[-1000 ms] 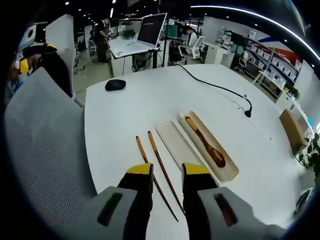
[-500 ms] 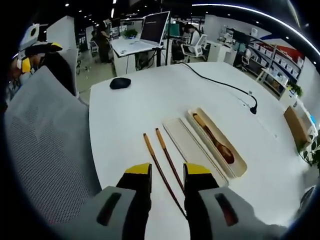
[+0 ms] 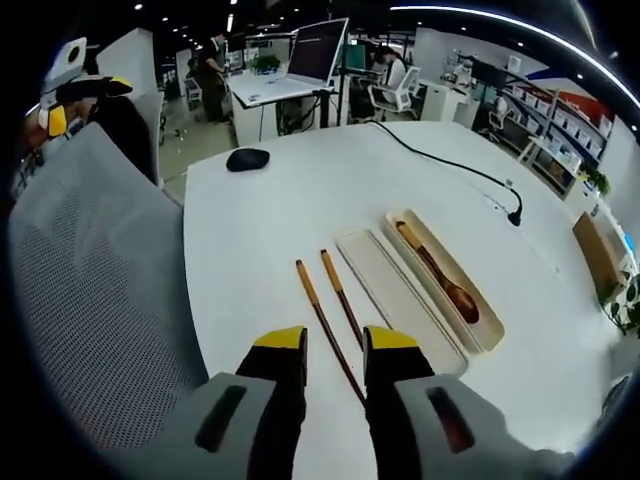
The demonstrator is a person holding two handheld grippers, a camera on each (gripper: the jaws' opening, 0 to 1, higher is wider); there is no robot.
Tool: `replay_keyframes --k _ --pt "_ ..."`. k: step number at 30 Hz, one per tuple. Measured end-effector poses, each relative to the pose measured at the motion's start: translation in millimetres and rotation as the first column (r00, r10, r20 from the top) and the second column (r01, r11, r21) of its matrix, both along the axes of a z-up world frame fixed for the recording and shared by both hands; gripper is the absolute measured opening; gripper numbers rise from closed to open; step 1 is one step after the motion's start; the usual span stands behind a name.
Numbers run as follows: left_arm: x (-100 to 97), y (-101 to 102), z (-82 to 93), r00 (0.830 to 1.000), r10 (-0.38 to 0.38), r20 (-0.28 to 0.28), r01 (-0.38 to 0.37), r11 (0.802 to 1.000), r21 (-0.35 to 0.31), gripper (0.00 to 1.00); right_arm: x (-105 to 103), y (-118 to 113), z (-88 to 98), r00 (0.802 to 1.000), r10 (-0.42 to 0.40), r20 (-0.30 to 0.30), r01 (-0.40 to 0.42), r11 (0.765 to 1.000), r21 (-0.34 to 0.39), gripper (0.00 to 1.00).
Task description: Arrange the utensils inside the cutlery case until each visible utensil rests in its matching compartment.
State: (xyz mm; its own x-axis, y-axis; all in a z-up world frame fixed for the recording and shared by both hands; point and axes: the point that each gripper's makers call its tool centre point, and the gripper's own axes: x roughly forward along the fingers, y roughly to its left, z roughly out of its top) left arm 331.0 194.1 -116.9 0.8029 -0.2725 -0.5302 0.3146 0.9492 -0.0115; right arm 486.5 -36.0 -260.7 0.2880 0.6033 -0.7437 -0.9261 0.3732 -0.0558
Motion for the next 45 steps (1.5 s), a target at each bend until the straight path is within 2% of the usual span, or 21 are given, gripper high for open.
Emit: replay_keyframes --k 11,20,31,34,39,45 --pt "-3.1 0.0 -2.1 1.0 0.013 -0.007 -0.012 1.0 0.006 0.84 6.0 2.1 -3.1 0.999 0.033 0.019 -0.033 0.999 -0.014 0.17" --pt "-5.7 2.1 0.4 1.0 0.017 -0.01 -0.016 1.0 0.022 0.84 -2.2 -1.6 -25.4 0.988 0.148 0.038 -0.141 0.98 -0.139 0.22" --pt "-8.7 -0.1 -3.1 1.0 0.029 -0.005 -0.029 1.0 0.002 0.84 -6.6 1.9 -34.2 0.986 0.166 0.007 -0.163 0.976 -0.145 0.21" --pt "-10.1 0.2 -3.7 1.0 0.026 -0.007 -0.026 1.0 0.012 0.84 -14.2 5.9 -41.2 0.987 0.157 -0.022 -0.159 0.978 -0.134 0.2" --pt "-11.2 5.8 -0.9 0.999 0.041 0.003 -0.041 0.999 0.003 0.84 -18.2 10.6 -48.9 0.984 0.18 -0.005 -0.178 0.969 -0.17 0.21" --pt "-12.1 10.0 -4.1 0.999 0.041 -0.004 -0.041 0.999 -0.002 0.84 -7.7 10.9 -48.0 0.979 0.203 0.02 -0.194 0.957 -0.214 0.23"
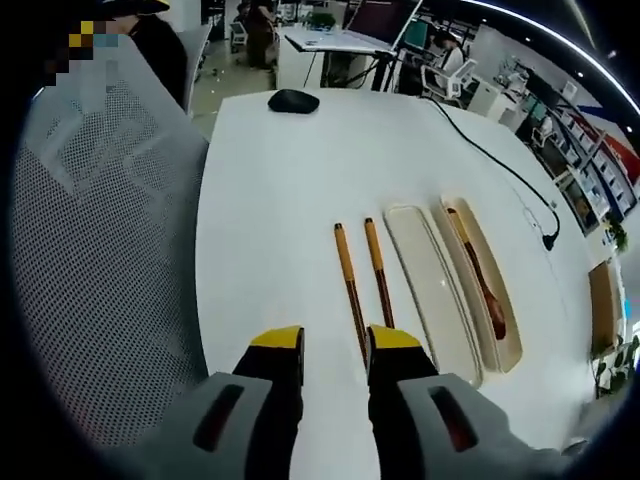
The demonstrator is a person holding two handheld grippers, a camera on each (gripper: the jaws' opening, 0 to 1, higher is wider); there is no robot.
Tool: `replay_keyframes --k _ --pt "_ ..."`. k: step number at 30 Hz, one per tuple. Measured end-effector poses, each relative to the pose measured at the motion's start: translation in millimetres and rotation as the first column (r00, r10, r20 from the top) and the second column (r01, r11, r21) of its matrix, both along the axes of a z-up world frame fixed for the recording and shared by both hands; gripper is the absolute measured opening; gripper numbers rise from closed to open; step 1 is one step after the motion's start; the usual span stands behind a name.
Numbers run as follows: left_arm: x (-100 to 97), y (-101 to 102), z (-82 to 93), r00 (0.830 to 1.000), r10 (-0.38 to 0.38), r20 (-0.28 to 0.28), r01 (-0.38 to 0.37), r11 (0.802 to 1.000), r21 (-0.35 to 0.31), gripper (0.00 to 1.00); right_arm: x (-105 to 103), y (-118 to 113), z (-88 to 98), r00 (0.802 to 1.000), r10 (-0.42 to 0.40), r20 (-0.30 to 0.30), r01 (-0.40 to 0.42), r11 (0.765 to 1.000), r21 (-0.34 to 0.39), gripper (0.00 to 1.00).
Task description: Arrange the utensils inside the cutlery case until each visible utensil rests in its matching compartment.
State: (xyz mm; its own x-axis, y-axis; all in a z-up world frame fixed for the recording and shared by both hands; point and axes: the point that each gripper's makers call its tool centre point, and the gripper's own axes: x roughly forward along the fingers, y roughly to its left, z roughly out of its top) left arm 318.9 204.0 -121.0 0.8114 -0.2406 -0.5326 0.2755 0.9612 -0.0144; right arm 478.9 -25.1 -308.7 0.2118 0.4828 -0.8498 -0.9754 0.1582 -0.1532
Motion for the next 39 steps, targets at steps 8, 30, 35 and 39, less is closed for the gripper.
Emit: replay_keyframes --k 8,30,35,39 --pt "9.4 -6.3 8.5 0.999 -0.027 0.017 0.027 1.0 0.0 0.84 5.1 -3.2 0.9 0.998 -0.014 -0.066 0.016 0.999 0.039 0.18" --pt "0.0 -11.8 1.6 0.999 -0.039 -0.002 0.039 0.999 0.004 0.82 14.0 12.5 -5.3 0.994 -0.013 -0.107 0.019 0.998 0.059 0.13" --pt "1.1 -12.1 3.9 0.999 -0.044 0.001 0.044 0.999 0.012 0.81 18.8 20.8 -15.0 0.99 -0.003 -0.14 0.004 1.0 0.005 0.11" --pt "0.1 -8.6 5.5 0.999 -0.032 0.008 0.032 0.999 0.007 0.81 21.7 26.3 -10.7 0.991 0.035 -0.13 -0.038 0.999 -0.021 0.12"
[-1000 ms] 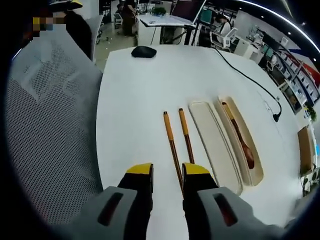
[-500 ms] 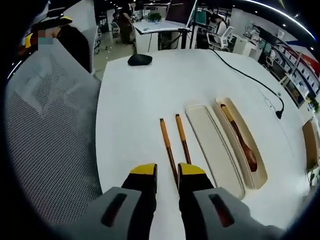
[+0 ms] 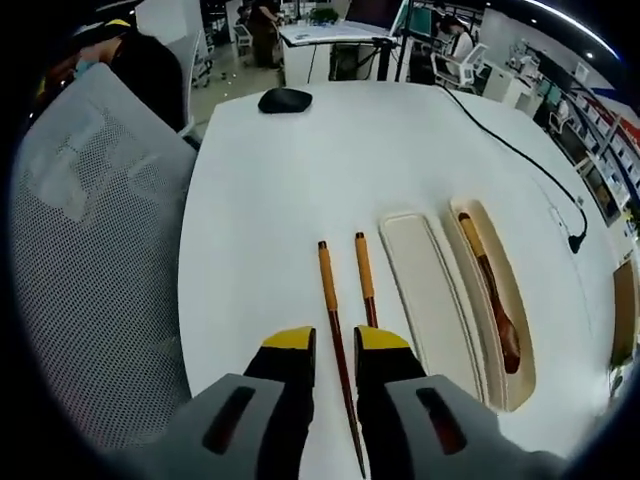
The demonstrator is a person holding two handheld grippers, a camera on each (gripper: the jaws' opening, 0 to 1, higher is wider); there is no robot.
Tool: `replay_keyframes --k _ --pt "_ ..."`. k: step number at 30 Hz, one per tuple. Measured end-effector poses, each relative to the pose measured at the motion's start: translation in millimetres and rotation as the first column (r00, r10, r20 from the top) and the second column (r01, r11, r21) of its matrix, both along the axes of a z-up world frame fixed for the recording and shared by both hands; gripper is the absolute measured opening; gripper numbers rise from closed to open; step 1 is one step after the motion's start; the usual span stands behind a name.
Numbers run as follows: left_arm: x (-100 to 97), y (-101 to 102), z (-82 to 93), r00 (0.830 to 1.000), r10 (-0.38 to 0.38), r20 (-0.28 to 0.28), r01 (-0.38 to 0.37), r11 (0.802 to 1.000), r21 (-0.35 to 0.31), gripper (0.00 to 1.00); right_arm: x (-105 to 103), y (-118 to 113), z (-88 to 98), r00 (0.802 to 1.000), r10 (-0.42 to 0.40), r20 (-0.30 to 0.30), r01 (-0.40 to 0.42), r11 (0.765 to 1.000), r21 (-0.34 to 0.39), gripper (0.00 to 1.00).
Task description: Arrange the utensils inside the cutlery case until each visible utensil rests in its matching compartment.
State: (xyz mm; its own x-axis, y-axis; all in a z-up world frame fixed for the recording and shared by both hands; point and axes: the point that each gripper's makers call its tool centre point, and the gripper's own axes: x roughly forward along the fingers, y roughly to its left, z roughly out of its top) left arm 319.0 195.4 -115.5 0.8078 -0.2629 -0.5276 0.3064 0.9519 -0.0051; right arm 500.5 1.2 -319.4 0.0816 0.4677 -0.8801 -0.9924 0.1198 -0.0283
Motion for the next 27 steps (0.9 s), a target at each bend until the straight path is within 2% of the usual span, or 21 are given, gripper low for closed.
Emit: replay_keyframes --k 3,8,11,15,27 --pt "-2.3 2.5 -3.5 1.0 0.006 -0.007 -0.006 1.0 0.002 0.81 2.1 -1.7 -4.2 1.0 0.01 0.005 -0.009 0.999 -0.033 0.11" --pt "-5.8 5.8 -5.5 1.0 0.02 -0.01 -0.02 1.0 -0.004 0.81 -1.1 -4.2 -14.7 0.999 0.021 -0.024 -0.023 0.997 -0.073 0.11" --pt "-7.1 6.9 -7.3 1.0 0.026 -0.014 -0.026 1.0 -0.005 0.81 2.8 -8.3 -21.3 0.998 0.056 0.005 -0.055 0.991 -0.124 0.1" --pt "-8.1 6.7 -8.7 1.0 0.026 -0.017 -0.026 1.0 -0.006 0.81 3.4 -5.9 -24.7 0.997 0.083 0.001 -0.083 0.988 -0.13 0.15" --pt "-11.7 9.1 -11.8 0.999 0.042 -0.021 -0.042 0.999 -0.01 0.81 7.3 -7.9 -34.2 0.997 0.078 -0.02 -0.081 0.983 -0.166 0.11"
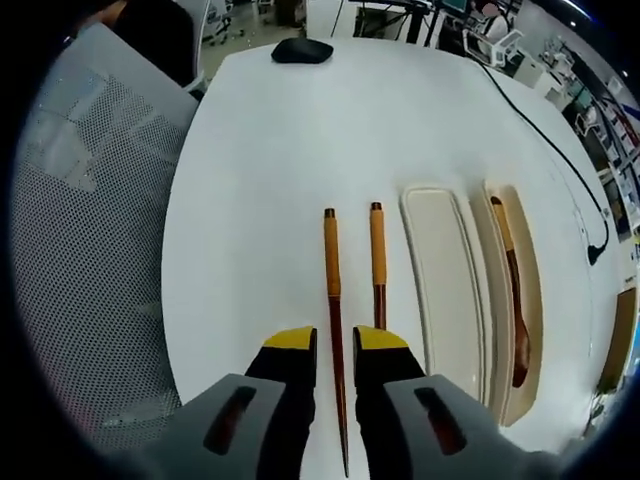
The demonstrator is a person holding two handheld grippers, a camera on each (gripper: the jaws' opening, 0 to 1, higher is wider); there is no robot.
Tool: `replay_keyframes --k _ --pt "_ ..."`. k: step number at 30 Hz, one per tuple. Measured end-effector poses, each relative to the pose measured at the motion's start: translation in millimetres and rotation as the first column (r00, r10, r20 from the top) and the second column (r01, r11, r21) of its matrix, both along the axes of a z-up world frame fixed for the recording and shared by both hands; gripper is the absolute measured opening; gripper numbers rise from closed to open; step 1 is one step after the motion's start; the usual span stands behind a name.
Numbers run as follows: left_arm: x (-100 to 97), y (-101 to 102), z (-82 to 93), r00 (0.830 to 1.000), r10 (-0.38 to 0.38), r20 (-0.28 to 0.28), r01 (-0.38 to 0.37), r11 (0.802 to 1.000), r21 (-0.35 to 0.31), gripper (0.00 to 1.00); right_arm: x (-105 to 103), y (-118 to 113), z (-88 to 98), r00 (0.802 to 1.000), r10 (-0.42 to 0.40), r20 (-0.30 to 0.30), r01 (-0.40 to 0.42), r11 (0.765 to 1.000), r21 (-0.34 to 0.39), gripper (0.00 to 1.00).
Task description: Arrange the utensils inside the cutlery case until each visible utensil rests in its matching compartment.
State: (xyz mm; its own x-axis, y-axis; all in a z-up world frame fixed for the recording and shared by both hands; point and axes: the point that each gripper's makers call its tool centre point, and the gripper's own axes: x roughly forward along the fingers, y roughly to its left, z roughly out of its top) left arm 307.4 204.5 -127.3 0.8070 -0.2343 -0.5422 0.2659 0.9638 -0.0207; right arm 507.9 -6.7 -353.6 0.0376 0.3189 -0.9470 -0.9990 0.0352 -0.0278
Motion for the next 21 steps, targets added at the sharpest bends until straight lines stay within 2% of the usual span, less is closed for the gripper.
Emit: replay_keyframes --k 13,21 --pt "0.7 0.7 -1.9 1.0 0.007 -0.002 -0.007 1.0 -0.01 0.81 -4.5 1.5 -7.3 1.0 0.015 -0.023 -0.016 0.999 -0.045 0.14" --pt "0.2 3.4 -1.8 1.0 0.02 0.002 -0.02 1.0 -0.017 0.81 -1.1 1.8 -7.5 0.999 0.003 -0.04 -0.006 0.997 -0.073 0.1"
